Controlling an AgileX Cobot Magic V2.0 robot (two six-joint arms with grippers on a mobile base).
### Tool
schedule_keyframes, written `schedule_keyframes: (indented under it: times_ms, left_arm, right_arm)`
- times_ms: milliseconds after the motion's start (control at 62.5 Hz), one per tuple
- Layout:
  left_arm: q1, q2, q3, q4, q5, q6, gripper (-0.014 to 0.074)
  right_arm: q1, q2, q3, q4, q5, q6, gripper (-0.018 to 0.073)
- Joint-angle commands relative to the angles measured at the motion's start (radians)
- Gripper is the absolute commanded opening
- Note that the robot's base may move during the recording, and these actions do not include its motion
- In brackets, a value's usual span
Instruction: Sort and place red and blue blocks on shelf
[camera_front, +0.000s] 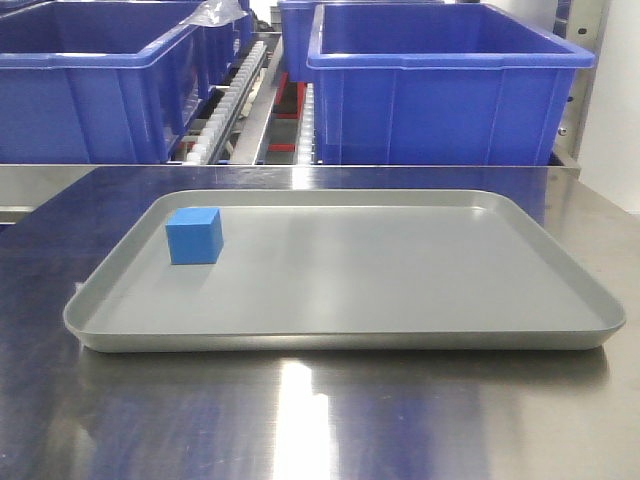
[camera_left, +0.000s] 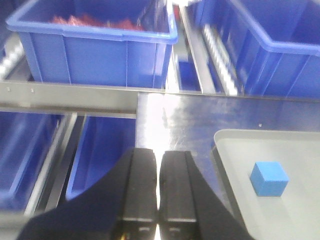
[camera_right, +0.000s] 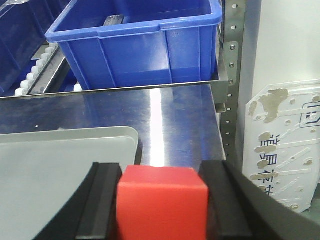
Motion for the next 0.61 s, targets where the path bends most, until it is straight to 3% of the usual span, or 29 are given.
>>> schedule_keyframes:
  times_ms: [0, 240, 416, 512, 592]
  left_arm:
    - [-0.007, 0.181, -0.186, -0.018, 0.062, 0.0, 0.0129]
    - [-0.007, 0.48, -0.419, -0.058, 0.267, 0.0, 0.0129]
    - [-0.007, 0.523, -0.435, -0.052, 0.271, 0.0, 0.0129]
    - [-0.007, 0.533, -0.429, -0.108, 0.277, -0.007, 0.0129]
    - [-0.007, 0.546, -0.429, -0.111, 0.267, -0.007, 0.0129]
  right_arm:
    - [-0.007, -0.001, -0.03, -0.011, -0.093, -0.001, 0.0056]
    - [-0.007, -0.001, -0.03, -0.011, -0.093, -0.001, 0.0056]
    - [-0.007, -0.001, -0.03, -0.011, -0.093, -0.001, 0.0056]
    - [-0.007, -0.001, -0.03, -0.011, -0.093, -0.001, 0.0056]
    - [-0.007, -0.001, -0.03, -0.011, -0.093, -0.001, 0.0056]
